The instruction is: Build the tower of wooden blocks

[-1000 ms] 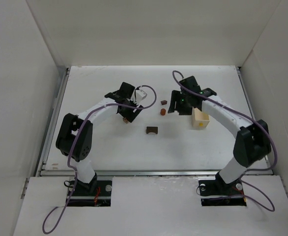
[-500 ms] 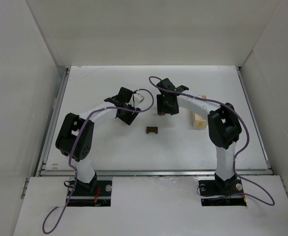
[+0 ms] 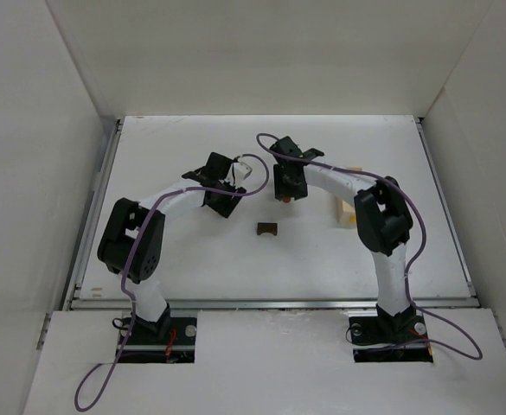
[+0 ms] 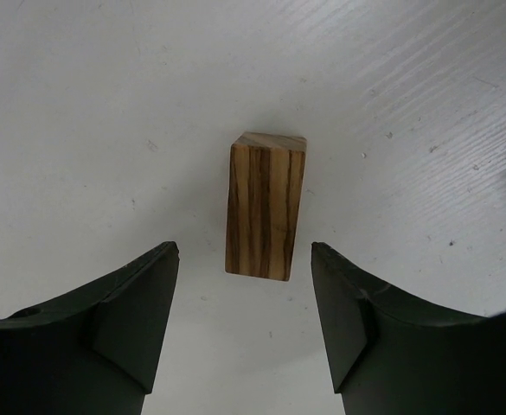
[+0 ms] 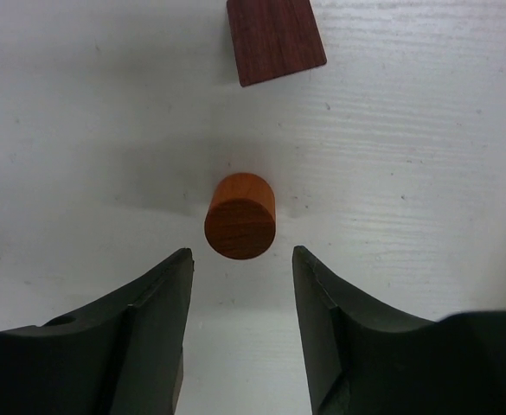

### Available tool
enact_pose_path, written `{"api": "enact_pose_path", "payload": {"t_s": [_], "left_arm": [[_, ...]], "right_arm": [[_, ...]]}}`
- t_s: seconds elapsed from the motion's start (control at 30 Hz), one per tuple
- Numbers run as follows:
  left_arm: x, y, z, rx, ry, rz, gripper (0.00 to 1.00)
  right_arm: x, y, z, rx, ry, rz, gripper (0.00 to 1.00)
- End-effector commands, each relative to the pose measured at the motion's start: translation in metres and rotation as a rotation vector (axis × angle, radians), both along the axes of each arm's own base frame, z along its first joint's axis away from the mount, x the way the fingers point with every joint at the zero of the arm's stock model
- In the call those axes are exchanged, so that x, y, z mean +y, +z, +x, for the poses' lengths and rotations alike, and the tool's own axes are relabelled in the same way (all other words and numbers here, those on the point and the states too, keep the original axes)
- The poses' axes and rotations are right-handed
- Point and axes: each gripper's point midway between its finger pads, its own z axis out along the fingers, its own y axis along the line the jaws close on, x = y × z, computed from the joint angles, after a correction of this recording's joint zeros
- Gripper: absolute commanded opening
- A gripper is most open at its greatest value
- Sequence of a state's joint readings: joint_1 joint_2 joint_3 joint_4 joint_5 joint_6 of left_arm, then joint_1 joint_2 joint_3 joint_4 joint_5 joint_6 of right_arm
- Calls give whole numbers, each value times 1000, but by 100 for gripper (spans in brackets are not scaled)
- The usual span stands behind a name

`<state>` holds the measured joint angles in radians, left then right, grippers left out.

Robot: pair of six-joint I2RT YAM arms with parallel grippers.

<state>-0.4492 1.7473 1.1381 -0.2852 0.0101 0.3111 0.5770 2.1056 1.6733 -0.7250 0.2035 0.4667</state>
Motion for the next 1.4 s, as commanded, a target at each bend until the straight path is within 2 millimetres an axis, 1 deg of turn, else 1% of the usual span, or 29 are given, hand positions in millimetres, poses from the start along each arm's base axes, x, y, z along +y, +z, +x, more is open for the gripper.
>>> {"api": "enact_pose_path", "payload": {"t_s": [0.0, 0.03, 0.1, 0.17, 0.2, 0.23, 0.4, 0.5, 0.53, 0.6, 0.63, 0.67, 0.7, 0.73, 0.77, 0.83, 0.87, 0.9, 0.93, 0.97, 1.03, 1.07, 1.1, 1.13, 1.17, 1.23, 1.27, 1.33, 1.37], "left_arm": [[4, -2, 0, 2, 25, -8, 59], [4, -2, 0, 2, 25, -8, 59], [6, -1, 1, -2, 30, 0, 59], [6, -1, 1, -2, 30, 0, 60], [6, -1, 1, -2, 30, 0, 60], [6, -1, 1, -2, 30, 0, 60], [7, -4, -2, 6, 30, 4, 60], [7, -4, -2, 6, 30, 4, 60], [7, -4, -2, 6, 30, 4, 60], [8, -4, -1, 4, 43, 7, 60], [7, -1, 1, -4, 43, 3, 60], [7, -1, 2, -4, 43, 3, 60], [8, -2, -1, 6, 52, 1, 60], [10, 1, 4, -3, 61, -3, 60], [7, 4, 3, -6, 65, -21, 62], [6, 8, 1, -4, 60, -29, 62], [6, 13, 2, -16, 60, -35, 62], [6, 17, 2, -25, 60, -39, 63], [7, 17, 3, -29, 64, -33, 63], [11, 17, 1, -33, 73, -20, 63], [17, 21, 4, -48, 90, -13, 63], [21, 18, 2, -46, 99, 4, 63], [26, 18, 4, -49, 113, 12, 63], [30, 16, 3, -48, 123, 31, 63], [31, 20, 4, -60, 138, 29, 63], [37, 17, -1, -58, 157, 45, 63], [43, 23, 2, -76, 175, 46, 63], [48, 23, 0, -82, 194, 38, 64], [47, 27, 0, -93, 195, 32, 64]], "right_arm": [[10, 7, 20, -63, 8, 5, 55], [10, 11, 23, -74, 3, -1, 52], [9, 4, 26, -71, -3, -18, 49], [10, 7, 28, -78, -3, -13, 41], [10, 3, 27, -71, -3, -18, 40], [8, 5, 28, -75, -7, -25, 40], [5, 2, 27, -72, -11, -41, 20], [0, 8, 25, -82, -20, -56, 9], [-1, 17, 24, -90, -20, -51, 7], [6, 28, 18, -113, 23, -59, 2], [7, 31, 11, -108, 32, -62, 2], [10, 48, 6, -138, 56, -49, 2], [11, 55, 2, -152, 75, -57, 2], [15, 55, -11, -151, 109, -62, 1], [21, 76, -16, -193, 135, -22, 1], [36, 84, -36, -202, 232, 19, 0], [37, 78, -47, -197, 269, 27, 0], [40, 91, -55, -222, 319, 44, 0], [49, 92, -67, -224, 367, 52, 0], [49, 86, -78, -206, 402, 47, 0], [57, 88, -85, -222, 463, 36, 0], [65, 88, -93, -224, 498, 34, 0], [68, 83, -97, -206, 512, 23, 0], [68, 73, -100, -188, 527, -14, 0], [69, 70, -102, -188, 532, -30, 0], [74, 65, -107, -184, 547, -44, 0], [75, 67, -104, -200, 540, -44, 0], [76, 59, -105, -197, 536, -30, 0], [78, 61, -106, -200, 540, -16, 0]]}}
